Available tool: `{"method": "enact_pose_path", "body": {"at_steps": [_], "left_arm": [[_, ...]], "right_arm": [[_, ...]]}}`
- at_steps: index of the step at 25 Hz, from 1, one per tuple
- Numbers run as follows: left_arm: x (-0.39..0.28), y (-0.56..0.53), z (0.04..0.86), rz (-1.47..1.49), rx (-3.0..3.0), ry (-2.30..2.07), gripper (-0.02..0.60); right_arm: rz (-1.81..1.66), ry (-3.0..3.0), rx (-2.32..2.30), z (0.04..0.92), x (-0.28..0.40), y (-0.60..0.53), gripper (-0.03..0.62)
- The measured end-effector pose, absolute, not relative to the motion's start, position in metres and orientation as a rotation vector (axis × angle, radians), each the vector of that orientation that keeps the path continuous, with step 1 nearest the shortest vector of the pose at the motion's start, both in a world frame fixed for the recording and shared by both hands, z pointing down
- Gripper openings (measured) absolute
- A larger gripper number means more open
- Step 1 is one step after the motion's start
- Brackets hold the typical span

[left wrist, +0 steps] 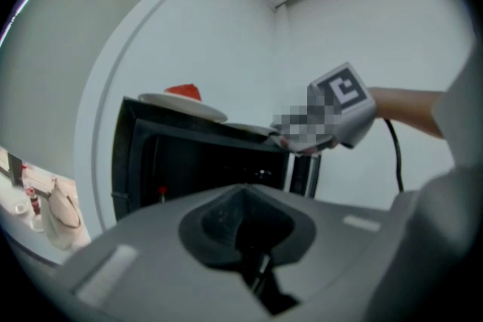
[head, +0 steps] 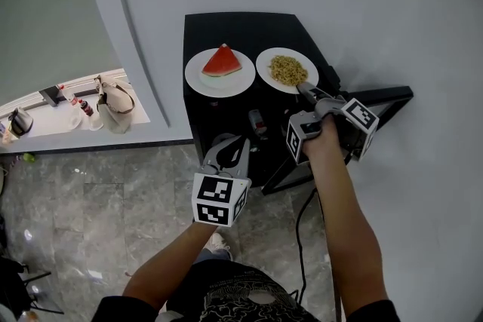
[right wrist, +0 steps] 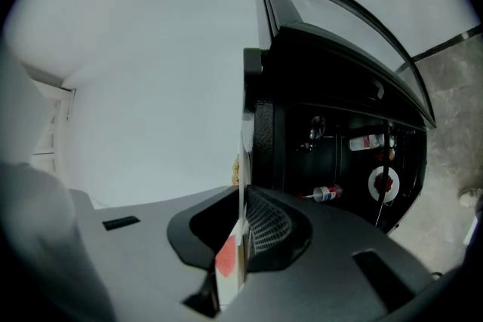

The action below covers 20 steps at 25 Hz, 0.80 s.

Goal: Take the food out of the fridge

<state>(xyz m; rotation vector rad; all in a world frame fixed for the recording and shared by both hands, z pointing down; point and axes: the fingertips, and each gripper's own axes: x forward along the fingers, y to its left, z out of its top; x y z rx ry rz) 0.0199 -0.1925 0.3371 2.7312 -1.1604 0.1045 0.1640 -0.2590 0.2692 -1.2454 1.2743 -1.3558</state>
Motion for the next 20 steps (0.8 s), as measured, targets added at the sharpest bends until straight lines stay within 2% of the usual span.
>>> {"method": "enact_pose_path", "body": {"at_steps": [10, 20], "left_arm": [[0.020, -0.186, 0.336, 0.091, 2.730, -1.163, 0.002], [0.025, -0.167, 0.330, 0.076, 2.731, -1.168, 0.002]], "right_arm": [[-1.302, 1.361, -1.207, 0.263, 0.163, -0.255, 0.012], [-1.114, 1.597, -1.255, 0.258, 0.159, -0.193, 0.012]]}}
